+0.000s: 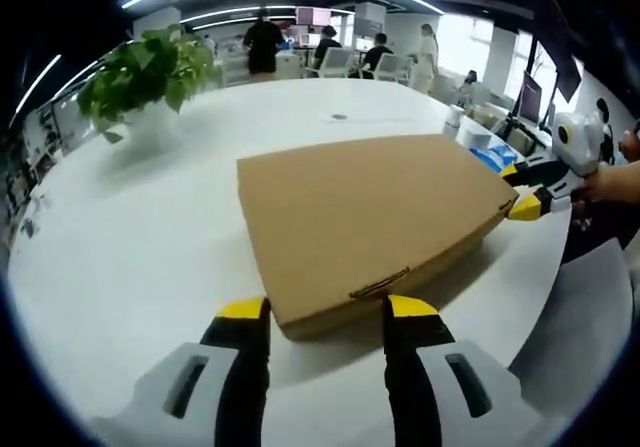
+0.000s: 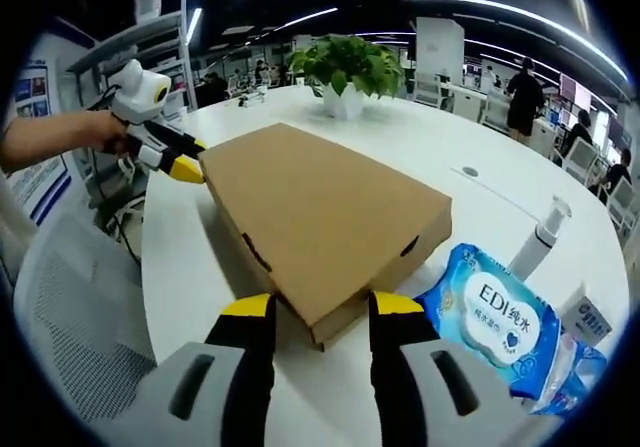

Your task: Operate the shoe box by opening the lid, removing the specified soft item, and placing it in the target area until the item is outside and the box remains undamaged.

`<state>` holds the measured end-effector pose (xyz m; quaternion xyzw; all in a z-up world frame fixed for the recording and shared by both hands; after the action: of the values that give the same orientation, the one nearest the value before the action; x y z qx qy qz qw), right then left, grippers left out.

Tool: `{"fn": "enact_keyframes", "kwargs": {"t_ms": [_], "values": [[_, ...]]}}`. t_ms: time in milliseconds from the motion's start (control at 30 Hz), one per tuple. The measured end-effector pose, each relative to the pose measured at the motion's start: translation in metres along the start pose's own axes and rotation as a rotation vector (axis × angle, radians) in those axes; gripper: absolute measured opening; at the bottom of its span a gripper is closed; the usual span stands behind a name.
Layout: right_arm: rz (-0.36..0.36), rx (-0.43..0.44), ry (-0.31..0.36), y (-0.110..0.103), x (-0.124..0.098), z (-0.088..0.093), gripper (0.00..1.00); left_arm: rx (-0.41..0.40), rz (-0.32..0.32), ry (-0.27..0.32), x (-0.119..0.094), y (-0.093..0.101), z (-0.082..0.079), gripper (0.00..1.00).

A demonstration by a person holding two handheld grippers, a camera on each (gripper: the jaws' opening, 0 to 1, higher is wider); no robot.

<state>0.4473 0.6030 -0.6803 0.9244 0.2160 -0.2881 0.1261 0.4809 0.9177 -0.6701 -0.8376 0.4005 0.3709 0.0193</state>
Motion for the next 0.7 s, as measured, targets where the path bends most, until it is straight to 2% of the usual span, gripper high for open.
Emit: {"fn": "enact_keyframes", "kwargs": {"t_ms": [700], "values": [[0.017,0.010,0.005,0.032,0.031,-0.018,0.34,0.006,0.010,-0.004,0.028,-0.024,-0.035,0.44]]}}
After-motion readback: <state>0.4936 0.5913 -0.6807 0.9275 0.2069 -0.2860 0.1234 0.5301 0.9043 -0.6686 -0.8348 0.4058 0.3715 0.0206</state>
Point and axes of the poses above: the point that each gripper's makers call its tool centre point, and the gripper's own axes: x roughly forward along the fingers, y roughly to its right, z roughly out of its underside, the point moved 8 cm from there along -x, roughly backward along the fingers, and after that the axes turned 15 degrees about z, right-handed, at the moved point
